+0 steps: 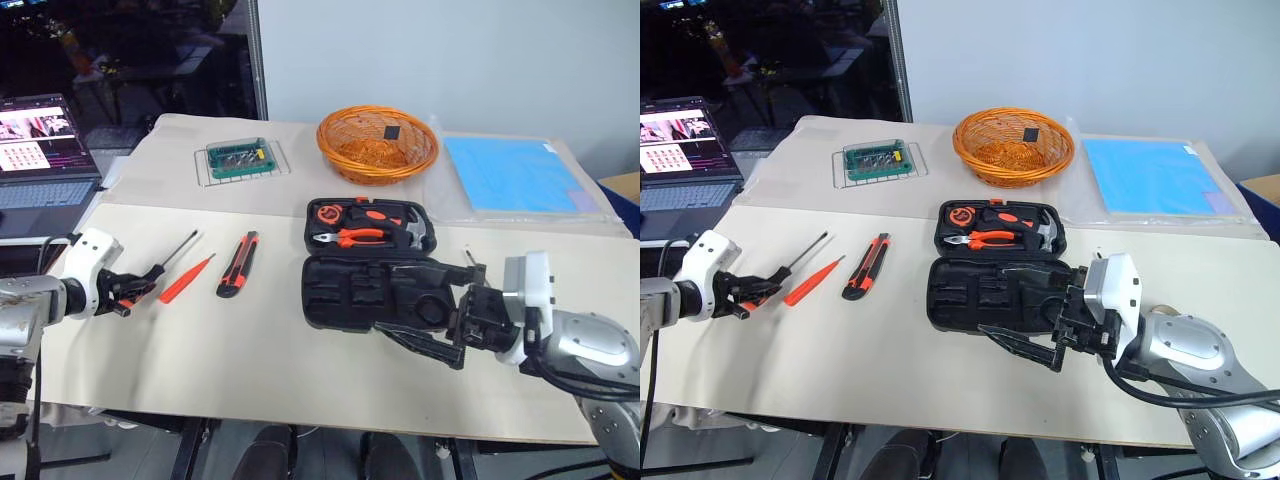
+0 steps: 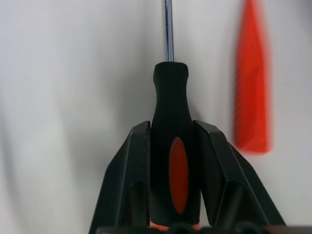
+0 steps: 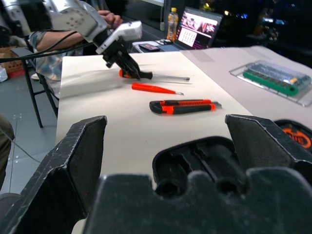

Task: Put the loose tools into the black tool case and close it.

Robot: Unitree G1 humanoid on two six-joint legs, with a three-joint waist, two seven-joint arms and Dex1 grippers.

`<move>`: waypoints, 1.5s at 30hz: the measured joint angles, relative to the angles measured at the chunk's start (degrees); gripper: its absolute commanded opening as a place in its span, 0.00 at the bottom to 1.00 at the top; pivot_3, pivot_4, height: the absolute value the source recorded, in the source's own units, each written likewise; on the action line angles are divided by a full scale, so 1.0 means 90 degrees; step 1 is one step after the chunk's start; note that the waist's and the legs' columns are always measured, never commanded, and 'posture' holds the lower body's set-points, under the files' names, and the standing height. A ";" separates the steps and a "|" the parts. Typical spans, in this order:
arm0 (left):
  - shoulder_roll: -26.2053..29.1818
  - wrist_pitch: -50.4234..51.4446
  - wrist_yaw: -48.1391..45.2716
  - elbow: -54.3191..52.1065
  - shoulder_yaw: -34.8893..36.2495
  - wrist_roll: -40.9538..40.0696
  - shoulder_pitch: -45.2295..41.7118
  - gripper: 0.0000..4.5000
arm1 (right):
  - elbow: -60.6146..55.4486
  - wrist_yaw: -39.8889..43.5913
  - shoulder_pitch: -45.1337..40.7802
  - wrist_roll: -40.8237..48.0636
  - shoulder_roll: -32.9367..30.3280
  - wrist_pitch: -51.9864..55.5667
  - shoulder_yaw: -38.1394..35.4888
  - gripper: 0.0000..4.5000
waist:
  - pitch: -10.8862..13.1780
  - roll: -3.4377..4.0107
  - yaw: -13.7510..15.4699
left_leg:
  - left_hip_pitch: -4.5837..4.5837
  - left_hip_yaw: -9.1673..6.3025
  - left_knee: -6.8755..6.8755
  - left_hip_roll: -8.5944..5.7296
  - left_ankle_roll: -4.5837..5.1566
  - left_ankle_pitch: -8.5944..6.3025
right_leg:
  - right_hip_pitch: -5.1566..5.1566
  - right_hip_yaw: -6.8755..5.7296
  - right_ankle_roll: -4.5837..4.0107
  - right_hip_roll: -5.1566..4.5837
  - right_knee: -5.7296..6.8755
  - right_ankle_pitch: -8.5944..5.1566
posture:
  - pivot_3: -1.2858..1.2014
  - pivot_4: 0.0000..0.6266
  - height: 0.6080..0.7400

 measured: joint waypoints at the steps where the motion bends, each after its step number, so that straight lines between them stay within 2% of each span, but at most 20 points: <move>1: 0.0027 0.0073 -0.0157 -0.0218 0.0077 -0.0177 -0.0137 0.18 | -0.0041 -0.0066 0.0179 0.0005 0.0011 0.0000 -0.0129 1.00 | 0.0000 -0.0003 0.0027 | -0.0003 0.0000 0.0004 -0.0001 0.0000 0.0000 | 0.0002 0.0000 -0.0001 0.0000 0.0000 0.0001 | 0.52 0.24 1.00; 4: 0.0163 0.0650 -0.0649 -0.1170 -0.0037 -0.0725 -0.0900 0.18 | -0.0210 -0.0204 0.0869 0.0016 0.0065 0.0000 -0.0696 1.00 | -0.0001 -0.0005 0.0085 | -0.0005 0.0002 0.0012 -0.0009 0.0001 0.0000 | 0.0013 0.0001 0.0009 0.0000 -0.0003 0.0001 | 0.52 0.24 1.00; 7: -0.0052 0.1063 -0.1014 -0.1987 -0.0878 -0.0846 -0.1710 0.18 | -0.0391 -0.0329 0.1653 0.0008 0.0120 0.0011 -0.1384 1.00 | -0.0004 0.0001 0.0138 | 0.0012 0.0014 0.0014 -0.0014 0.0005 -0.0002 | 0.0040 0.0008 0.0028 0.0002 0.0000 -0.0009 | 0.52 0.24 1.00; 8: -0.0487 0.1131 -0.1073 -0.2040 -0.1439 -0.0678 -0.2150 0.18 | -0.0507 -0.0352 0.2056 0.0031 0.0166 0.0037 -0.1833 1.00 | -0.0012 0.0017 0.0177 | 0.0009 0.0021 0.0017 -0.0016 0.0007 0.0000 | 0.0059 0.0012 0.0041 0.0003 0.0003 -0.0015 | 0.52 0.24 1.00; 10: -0.0986 0.1115 -0.1085 -0.2057 -0.2171 -0.0449 -0.2462 0.18 | -0.0547 -0.0365 0.2391 0.0051 0.0169 0.0147 -0.2233 1.00 | -0.0015 0.0023 0.0168 | 0.0011 0.0034 0.0029 0.0001 0.0008 0.0001 | 0.0068 0.0020 0.0055 0.0020 0.0007 -0.0022 | 0.52 0.24 1.00; 13: -0.2128 0.0698 -0.1017 -0.1278 -0.3575 0.0472 -0.3114 0.18 | -0.0589 -0.0298 0.3178 0.0375 0.0135 0.0348 -0.3192 1.00 | -0.0008 0.0011 0.0125 | 0.0011 0.0037 0.0042 0.0019 0.0056 0.0030 | 0.0081 0.0020 0.0047 0.0038 0.0006 -0.0016 | 0.52 0.24 1.00; 14: -0.2304 0.0573 -0.1001 -0.1046 -0.3795 0.0673 -0.3207 0.18 | -0.0591 -0.0267 0.3299 0.0449 0.0121 0.0381 -0.3368 1.00 | -0.0006 0.0007 0.0041 | 0.0010 0.0043 0.0040 0.0032 0.0058 0.0030 | 0.0073 0.0024 0.0039 0.0040 0.0003 -0.0010 | 0.52 0.24 1.00; 17: -0.2772 0.0290 -0.1048 -0.0287 -0.4169 0.1136 -0.3630 0.18 | -0.0614 -0.0164 0.3703 0.0510 0.0164 0.0425 -0.3800 1.00 | -0.0006 0.0007 -0.0085 | 0.0010 0.0046 0.0034 0.0043 0.0060 0.0031 | 0.0059 0.0024 0.0035 0.0042 0.0007 -0.0010 | 0.52 0.24 1.00; 21: -0.3500 -0.0238 -0.1062 0.0744 -0.4545 0.1728 -0.4176 0.18 | -0.0833 -0.0194 0.3931 0.0506 0.0257 0.0424 -0.4090 1.00 | -0.0007 0.0010 -0.0046 | 0.0009 0.0047 0.0035 0.0040 0.0060 0.0031 | 0.0063 0.0022 0.0037 0.0039 0.0004 -0.0012 | 0.52 0.24 1.00; 30: -0.4046 -0.1745 -0.1208 0.2627 -0.4875 0.2824 -0.4683 0.18 | -0.1473 -0.0904 0.3986 0.0977 0.0225 0.0479 -0.4167 1.00 | -0.0006 0.0008 -0.0017 | -0.0018 0.0046 0.0044 0.0038 0.0064 0.0029 | 0.0049 0.0017 0.0041 0.0036 0.0000 -0.0009 | 0.52 0.24 1.00; 36: -0.4358 -0.2359 -0.1210 0.3394 -0.4837 0.3222 -0.4939 0.18 | -0.1561 -0.1220 0.3991 0.1237 0.0093 0.0503 -0.4173 1.00 | -0.0006 0.0008 -0.0011 | -0.0024 0.0045 0.0056 0.0037 0.0072 0.0025 | 0.0050 0.0016 0.0046 0.0037 0.0000 -0.0010 | 0.52 0.24 1.00; 38: -0.4422 -0.2596 -0.1163 0.3569 -0.4826 0.3349 -0.4961 0.40 | -0.1604 -0.1333 0.3993 0.1277 0.0039 0.0522 -0.4173 1.00 | -0.0006 0.0008 -0.0012 | -0.0024 0.0045 0.0057 0.0037 0.0072 0.0025 | 0.0051 0.0015 0.0046 0.0037 0.0000 -0.0009 | 0.52 0.24 1.00; 39: -0.4444 -0.2757 -0.1166 0.3645 -0.4832 0.3419 -0.4964 0.45 | -0.1615 -0.1378 0.3996 0.1299 0.0010 0.0534 -0.4173 1.00 | -0.0006 0.0008 -0.0012 | -0.0024 0.0045 0.0059 0.0037 0.0072 0.0025 | 0.0052 0.0015 0.0046 0.0037 0.0001 -0.0009 | 0.52 0.24 1.00; 40: -0.4455 -0.2922 -0.1183 0.3674 -0.4797 0.3447 -0.4975 0.54 | -0.1626 -0.1431 0.4002 0.1356 -0.0003 0.0552 -0.4173 1.00 | -0.0006 0.0007 -0.0008 | -0.0023 0.0044 0.0060 0.0038 0.0073 0.0025 | 0.0054 0.0014 0.0047 0.0037 0.0001 -0.0008 | 0.52 0.24 1.00; 41: -0.4441 -0.2959 -0.1232 0.3616 -0.4668 0.3397 -0.4973 0.59 | -0.1646 -0.1476 0.3998 0.1425 -0.0044 0.0581 -0.4173 1.00 | -0.0006 0.0008 -0.0007 | -0.0016 0.0043 0.0064 0.0038 0.0073 0.0025 | 0.0063 0.0014 0.0048 0.0037 0.0001 -0.0008 | 0.52 0.24 1.00; 45: -0.4038 -0.2366 -0.1796 0.2612 -0.3796 0.2623 -0.4686 0.59 | -0.1768 -0.1614 0.4034 0.1505 -0.0094 0.0597 -0.4171 1.00 | -0.0006 0.0008 -0.0050 | -0.0025 0.0046 0.0064 0.0045 0.0072 0.0025 | 0.0048 0.0014 0.0048 0.0037 0.0002 -0.0003 | 0.52 0.24 1.00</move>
